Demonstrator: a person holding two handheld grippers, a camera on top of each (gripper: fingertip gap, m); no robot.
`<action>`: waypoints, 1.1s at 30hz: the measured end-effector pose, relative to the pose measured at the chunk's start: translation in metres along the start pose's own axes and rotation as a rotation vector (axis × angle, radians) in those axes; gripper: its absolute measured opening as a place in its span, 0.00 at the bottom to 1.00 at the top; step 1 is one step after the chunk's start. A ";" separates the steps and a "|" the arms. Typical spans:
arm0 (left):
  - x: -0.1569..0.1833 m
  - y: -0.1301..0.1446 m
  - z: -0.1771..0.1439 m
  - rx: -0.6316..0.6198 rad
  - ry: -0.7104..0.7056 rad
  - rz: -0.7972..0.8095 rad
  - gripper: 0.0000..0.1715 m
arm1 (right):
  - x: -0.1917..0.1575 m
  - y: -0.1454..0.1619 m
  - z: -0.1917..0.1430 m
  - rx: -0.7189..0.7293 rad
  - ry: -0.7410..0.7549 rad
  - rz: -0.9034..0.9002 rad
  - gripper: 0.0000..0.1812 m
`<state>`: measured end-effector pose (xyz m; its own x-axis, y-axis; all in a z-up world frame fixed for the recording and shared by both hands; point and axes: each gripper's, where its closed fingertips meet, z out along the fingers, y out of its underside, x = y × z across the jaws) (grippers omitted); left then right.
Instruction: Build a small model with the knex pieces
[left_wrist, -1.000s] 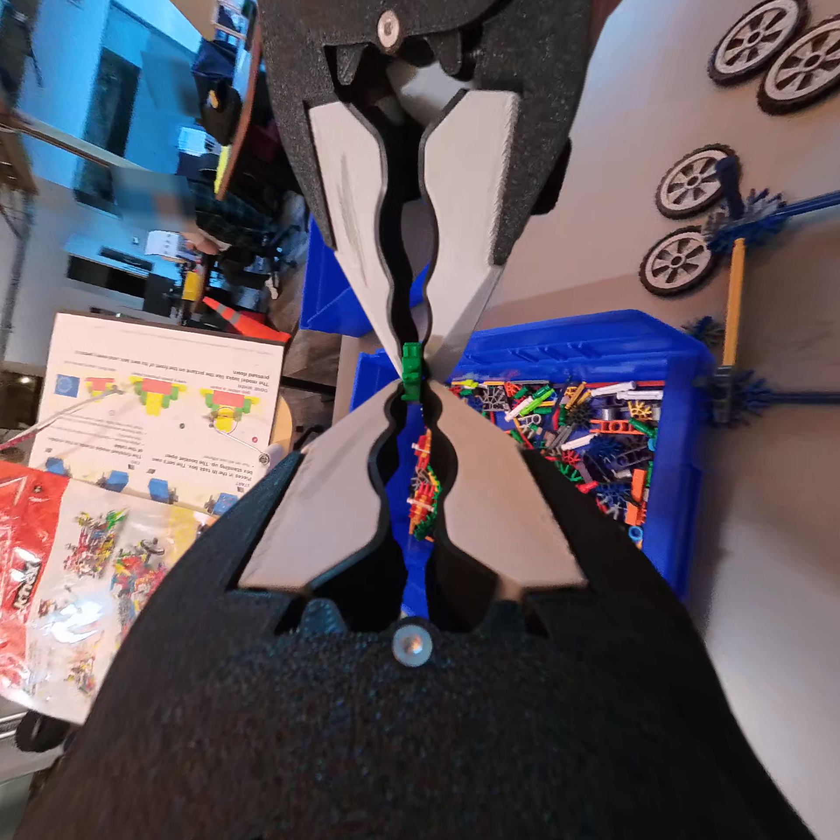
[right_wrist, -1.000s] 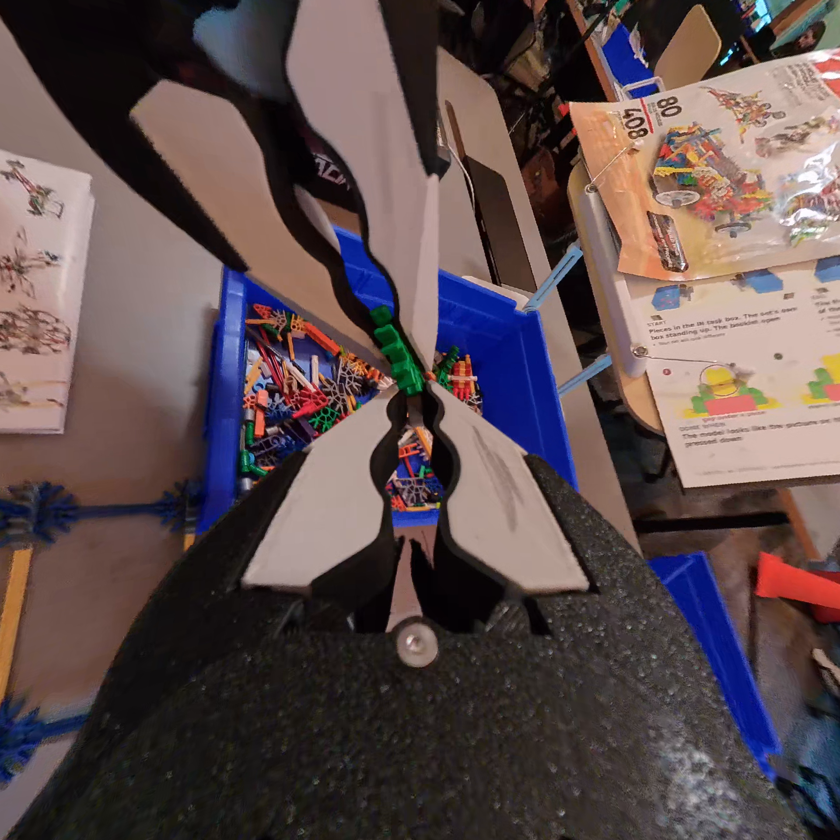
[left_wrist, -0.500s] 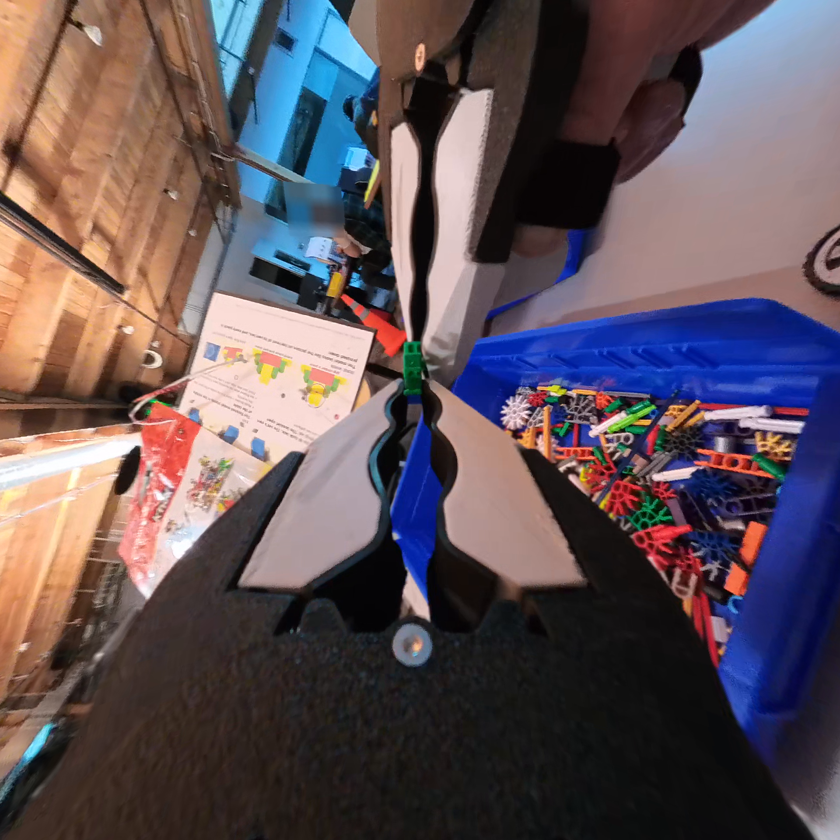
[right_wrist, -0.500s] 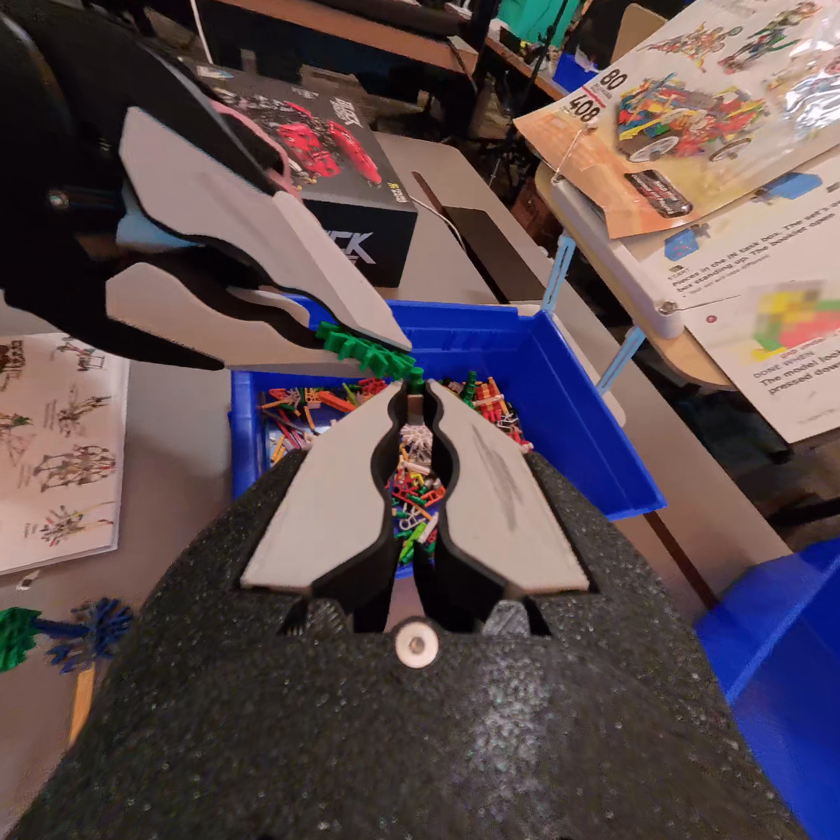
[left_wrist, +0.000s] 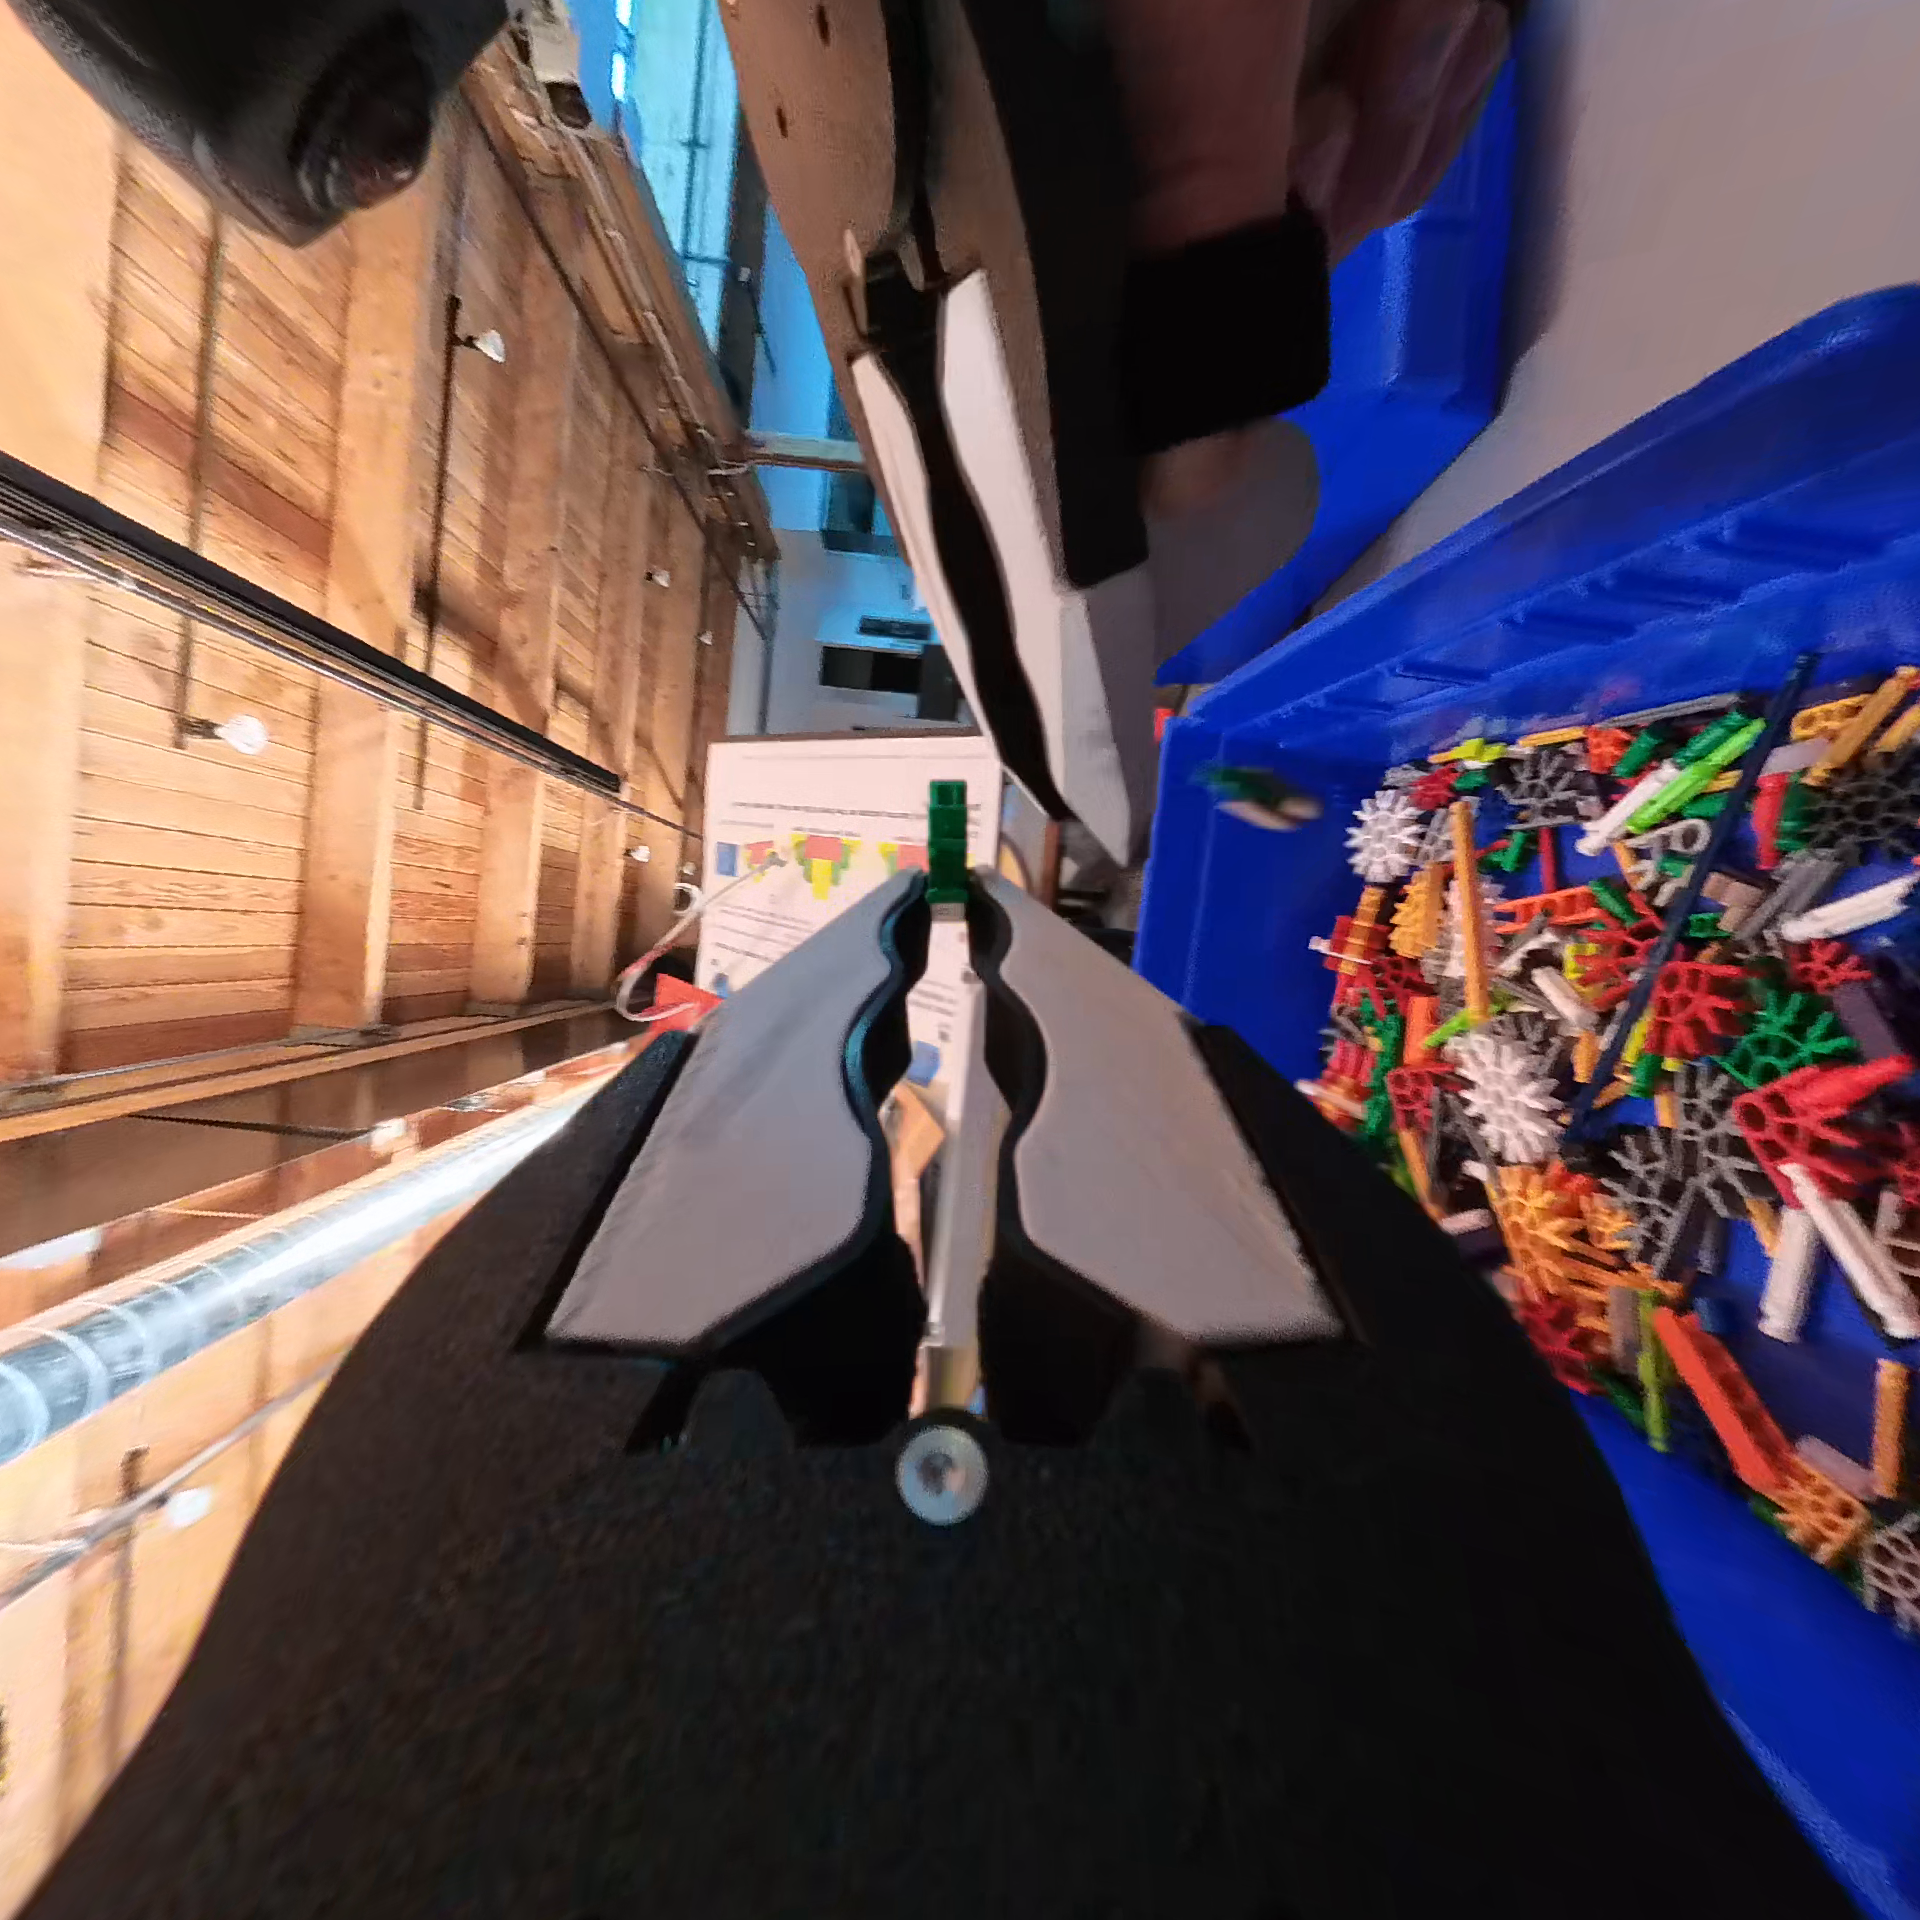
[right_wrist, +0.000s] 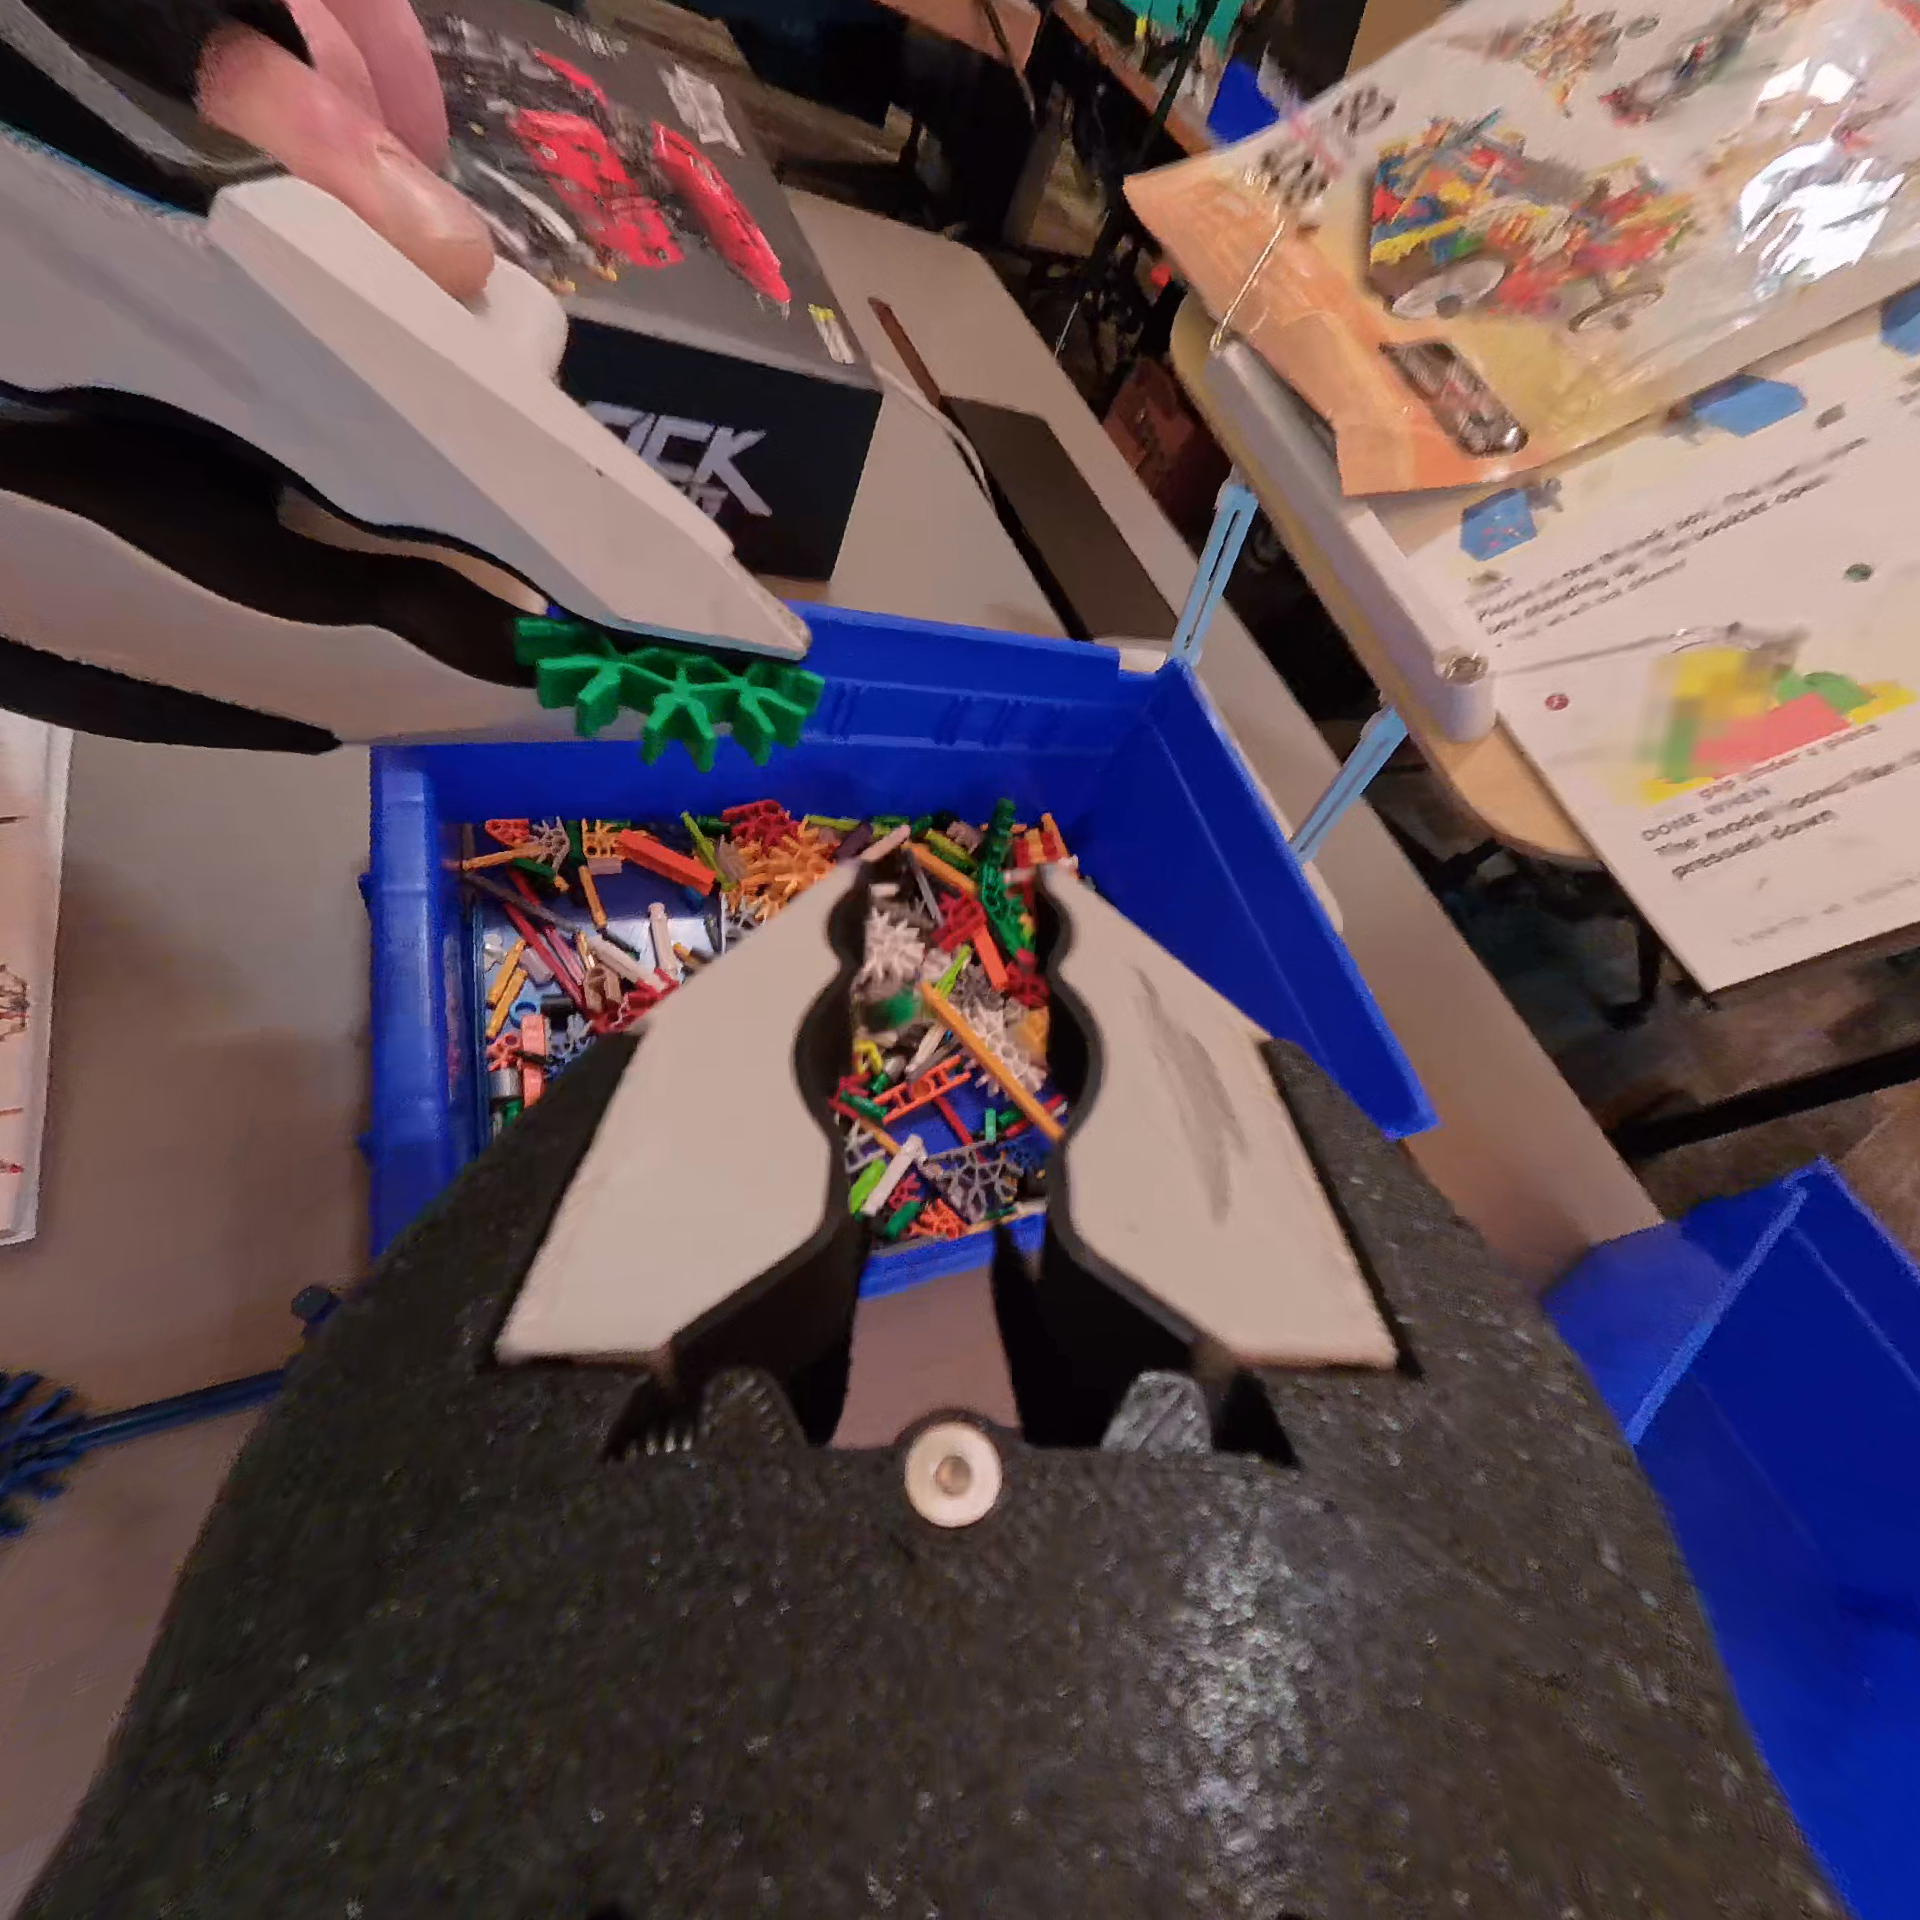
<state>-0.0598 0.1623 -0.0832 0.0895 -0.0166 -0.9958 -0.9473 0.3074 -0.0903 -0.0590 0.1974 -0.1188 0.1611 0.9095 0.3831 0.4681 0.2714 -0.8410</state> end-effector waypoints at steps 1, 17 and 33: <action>0.005 0.002 0.001 -0.006 0.045 -0.038 0.01 | 0.001 0.005 0.001 -0.029 -0.009 0.016 0.25; 0.011 -0.056 -0.020 0.259 0.660 -0.938 0.02 | -0.042 -0.033 -0.066 0.157 -0.275 0.048 0.13; 0.016 -0.073 -0.056 0.253 0.827 -0.908 0.03 | -0.081 -0.044 -0.085 0.125 -0.303 -0.034 0.02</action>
<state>-0.0063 0.0868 -0.0932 0.3716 -0.8810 -0.2928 -0.5514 0.0443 -0.8331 -0.0183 0.0848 -0.0806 -0.1271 0.9465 0.2966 0.3553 0.3226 -0.8773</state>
